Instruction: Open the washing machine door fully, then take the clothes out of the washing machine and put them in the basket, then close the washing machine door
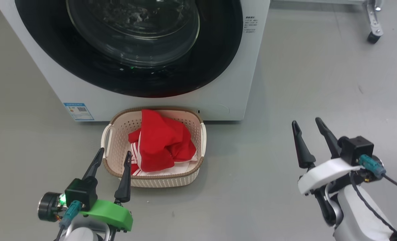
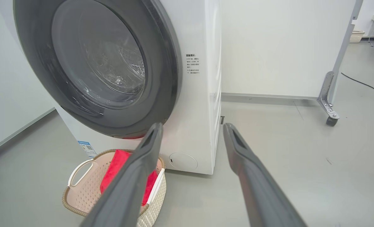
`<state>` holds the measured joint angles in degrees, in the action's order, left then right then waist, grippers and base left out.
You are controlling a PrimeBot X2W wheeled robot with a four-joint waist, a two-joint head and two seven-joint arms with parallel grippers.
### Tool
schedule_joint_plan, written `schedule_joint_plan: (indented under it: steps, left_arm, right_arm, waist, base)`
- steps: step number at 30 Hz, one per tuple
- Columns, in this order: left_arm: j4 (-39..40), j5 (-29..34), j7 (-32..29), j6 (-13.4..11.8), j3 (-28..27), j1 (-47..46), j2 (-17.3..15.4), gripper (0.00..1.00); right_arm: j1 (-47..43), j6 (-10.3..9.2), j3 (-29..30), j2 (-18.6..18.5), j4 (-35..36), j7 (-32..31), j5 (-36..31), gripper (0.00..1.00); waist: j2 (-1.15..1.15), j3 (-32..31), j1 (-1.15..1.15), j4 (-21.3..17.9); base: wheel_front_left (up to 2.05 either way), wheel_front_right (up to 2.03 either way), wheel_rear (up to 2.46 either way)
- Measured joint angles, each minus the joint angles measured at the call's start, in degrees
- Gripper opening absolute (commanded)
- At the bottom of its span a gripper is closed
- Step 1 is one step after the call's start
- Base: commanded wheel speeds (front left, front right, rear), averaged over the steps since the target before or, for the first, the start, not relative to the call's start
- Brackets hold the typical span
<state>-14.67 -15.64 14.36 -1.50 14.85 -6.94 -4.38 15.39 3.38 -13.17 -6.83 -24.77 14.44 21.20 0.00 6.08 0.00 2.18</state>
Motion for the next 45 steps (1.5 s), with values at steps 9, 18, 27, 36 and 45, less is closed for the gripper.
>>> schedule_joint_plan:
  steps: [9,18,27,36,45]
  left_arm:
    - [-0.52,-0.51,-0.19,-0.07,-0.04,2.53,-0.03,1.00]
    - [-1.01,-0.86,-0.67,-0.96,-0.70,4.98,-0.04,1.00]
    - [-0.52,-1.00,-1.21,-1.30,-0.85,6.85,-0.18,1.00]
    - [0.30,-1.00,-1.70,-1.31,-0.58,7.54,-0.21,1.00]
    - [0.93,-1.00,-1.77,-1.79,-0.59,7.67,-0.30,1.00]
  right_arm:
    - [-6.34,-0.98,0.60,0.02,3.19,0.00,-0.79,1.00]
    - [-11.76,-2.03,1.09,0.13,5.49,0.00,-1.18,1.00]
    - [-14.94,-2.77,1.15,0.51,8.14,0.00,-1.38,1.00]
    - [-17.05,-3.10,1.35,0.52,9.99,0.00,-1.68,1.00]
    - [-18.18,-3.13,1.35,0.53,11.49,0.00,-1.69,1.00]
  waist:
    - [0.00,-3.41,0.00,-1.85]
    - [0.00,-5.94,0.00,-2.10]
    - [0.00,-6.90,0.00,-1.95]
    - [0.00,-7.25,0.00,-1.79]
    - [0.00,-7.17,0.00,-1.74]
  base:
    - [0.00,0.00,0.00]
    - [0.00,0.00,0.00]
    - [0.00,0.00,0.00]
    - [0.00,0.00,0.00]
    - [0.00,0.00,0.00]
